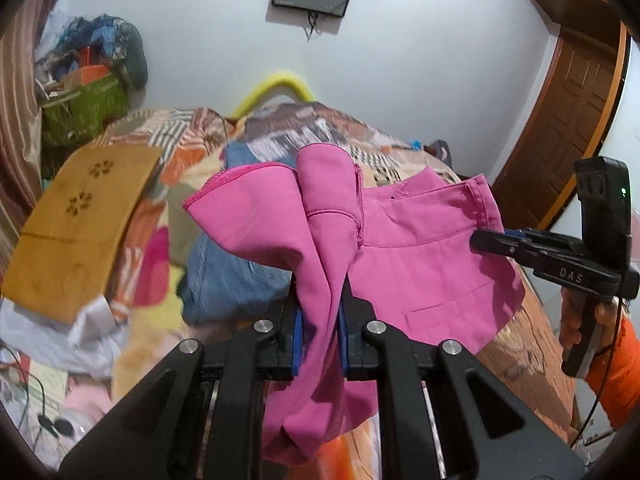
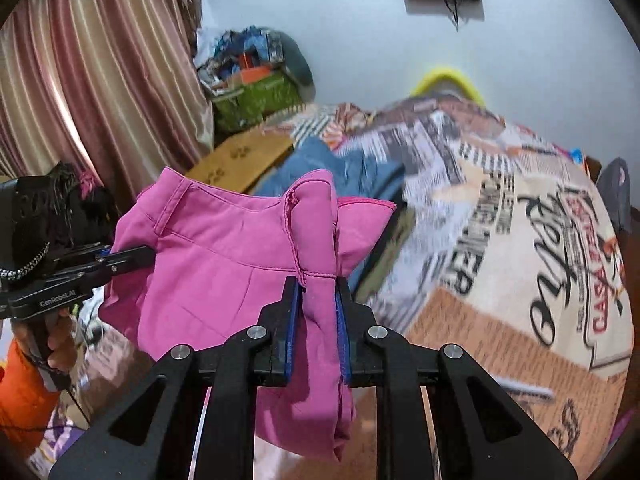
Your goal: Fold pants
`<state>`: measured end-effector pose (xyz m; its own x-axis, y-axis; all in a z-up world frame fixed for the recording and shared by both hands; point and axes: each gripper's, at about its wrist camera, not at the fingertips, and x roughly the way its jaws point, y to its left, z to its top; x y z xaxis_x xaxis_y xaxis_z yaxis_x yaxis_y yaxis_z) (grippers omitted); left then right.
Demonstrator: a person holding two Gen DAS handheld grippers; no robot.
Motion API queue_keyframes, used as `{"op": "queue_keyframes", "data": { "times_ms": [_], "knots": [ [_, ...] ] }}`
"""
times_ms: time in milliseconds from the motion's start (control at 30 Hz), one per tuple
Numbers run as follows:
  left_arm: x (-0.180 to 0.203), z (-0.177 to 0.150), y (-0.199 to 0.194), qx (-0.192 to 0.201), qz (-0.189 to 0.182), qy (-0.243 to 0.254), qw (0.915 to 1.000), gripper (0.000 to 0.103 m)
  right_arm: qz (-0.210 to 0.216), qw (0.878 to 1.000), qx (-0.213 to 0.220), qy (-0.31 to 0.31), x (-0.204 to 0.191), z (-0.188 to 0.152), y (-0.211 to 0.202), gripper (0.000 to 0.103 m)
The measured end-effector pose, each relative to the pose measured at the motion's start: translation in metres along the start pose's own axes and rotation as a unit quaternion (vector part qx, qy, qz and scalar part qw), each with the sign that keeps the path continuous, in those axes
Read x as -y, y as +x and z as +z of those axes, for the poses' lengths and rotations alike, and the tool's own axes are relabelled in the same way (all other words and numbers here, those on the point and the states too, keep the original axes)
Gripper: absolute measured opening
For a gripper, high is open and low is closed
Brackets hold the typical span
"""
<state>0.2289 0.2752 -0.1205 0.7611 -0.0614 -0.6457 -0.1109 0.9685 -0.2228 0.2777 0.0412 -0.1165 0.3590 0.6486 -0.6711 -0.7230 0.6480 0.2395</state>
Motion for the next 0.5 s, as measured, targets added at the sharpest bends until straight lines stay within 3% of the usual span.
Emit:
{"op": "queue_keyframes", "data": {
  "times_ms": [233,500],
  "knots": [
    [-0.030,0.042,0.026,0.020,0.009,-0.003,0.9998,0.013,0.004,0.999,0.035,0.014,0.003,0.034,0.023,0.015],
    [-0.069,0.064,0.088,-0.003,0.013,-0.005,0.9999,0.013,0.016,0.998,0.038,0.037,0.022,0.057,0.076,0.015]
  ]
}}
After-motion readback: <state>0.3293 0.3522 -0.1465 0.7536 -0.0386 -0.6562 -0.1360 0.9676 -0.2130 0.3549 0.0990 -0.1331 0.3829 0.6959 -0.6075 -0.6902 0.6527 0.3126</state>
